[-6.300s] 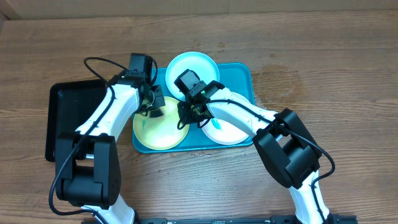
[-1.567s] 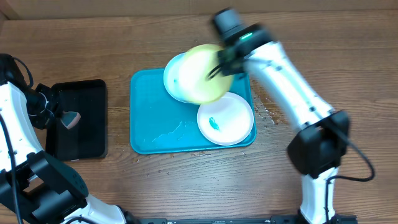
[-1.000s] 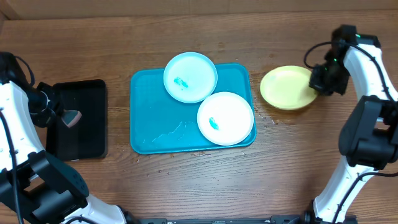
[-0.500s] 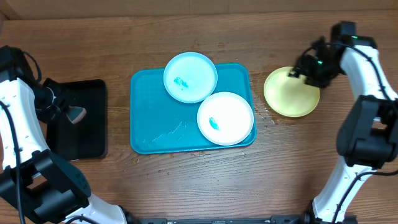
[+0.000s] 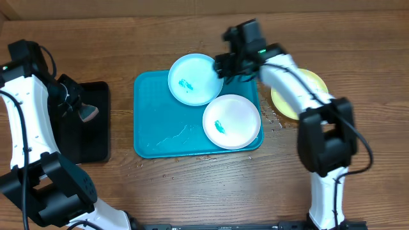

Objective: Clean dirty plates on tray and stack at the side
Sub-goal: 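Carry the yellow plate right and set it on the table, then grip the white plate rim with the right gripper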

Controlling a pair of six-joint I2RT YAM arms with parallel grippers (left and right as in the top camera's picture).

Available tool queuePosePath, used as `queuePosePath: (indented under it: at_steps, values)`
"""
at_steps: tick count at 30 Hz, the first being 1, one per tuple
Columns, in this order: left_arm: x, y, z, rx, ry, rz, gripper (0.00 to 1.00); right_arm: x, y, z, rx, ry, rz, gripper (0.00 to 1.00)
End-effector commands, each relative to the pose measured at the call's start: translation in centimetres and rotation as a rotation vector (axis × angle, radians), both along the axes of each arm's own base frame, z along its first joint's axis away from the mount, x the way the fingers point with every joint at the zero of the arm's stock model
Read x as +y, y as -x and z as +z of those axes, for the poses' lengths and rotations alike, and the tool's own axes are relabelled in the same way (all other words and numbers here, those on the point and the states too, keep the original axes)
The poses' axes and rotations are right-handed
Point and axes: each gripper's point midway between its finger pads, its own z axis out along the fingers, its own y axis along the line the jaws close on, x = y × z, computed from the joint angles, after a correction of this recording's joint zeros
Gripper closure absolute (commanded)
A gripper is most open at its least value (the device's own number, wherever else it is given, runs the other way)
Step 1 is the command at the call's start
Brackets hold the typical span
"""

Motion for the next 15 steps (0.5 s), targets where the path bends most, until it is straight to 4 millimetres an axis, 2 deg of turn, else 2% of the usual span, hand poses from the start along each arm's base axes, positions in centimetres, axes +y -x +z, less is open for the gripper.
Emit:
queuePosePath:
  at_steps: [1, 4, 6, 9, 11, 12, 13, 15]
  values:
    - [-0.6, -0.2, 0.2, -0.009, -0.002, -0.041, 0.96, -1.2, -1.5, -3.4, -0.021, 0.123, -0.098, 0.24]
    - [-0.8, -0.3, 0.2, -0.01, -0.003, -0.049, 0.96, -0.3, -1.4, -5.0, -0.016, 0.129, -0.078, 0.28]
    - [-0.8, -0.4, 0.2, -0.014, -0.005, -0.051, 0.96, 0.2, -1.2, -5.8, -0.007, 0.128, -0.067, 0.38]
    - [-0.8, -0.6, 0.3, -0.022, -0.009, -0.051, 0.96, 0.9, -0.9, -6.0, -0.004, 0.125, -0.052, 0.5]
    - [-0.7, -0.7, 0.2, -0.024, -0.01, -0.051, 0.96, 1.6, -0.6, -5.8, -0.009, 0.123, -0.04, 0.67]
    - [-0.7, -0.8, 0.3, -0.026, -0.011, -0.051, 0.96, 2.0, -0.5, -5.7, -0.01, 0.123, -0.032, 0.8]
    - [-0.7, -0.8, 0.3, -0.028, -0.011, -0.051, 0.96, 2.4, -0.2, -5.6, -0.008, 0.123, -0.024, 0.89]
    - [-0.7, -0.8, 0.3, -0.029, -0.012, -0.051, 0.96, 3.6, 0.7, -5.2, 0.009, 0.133, 0.004, 0.94]
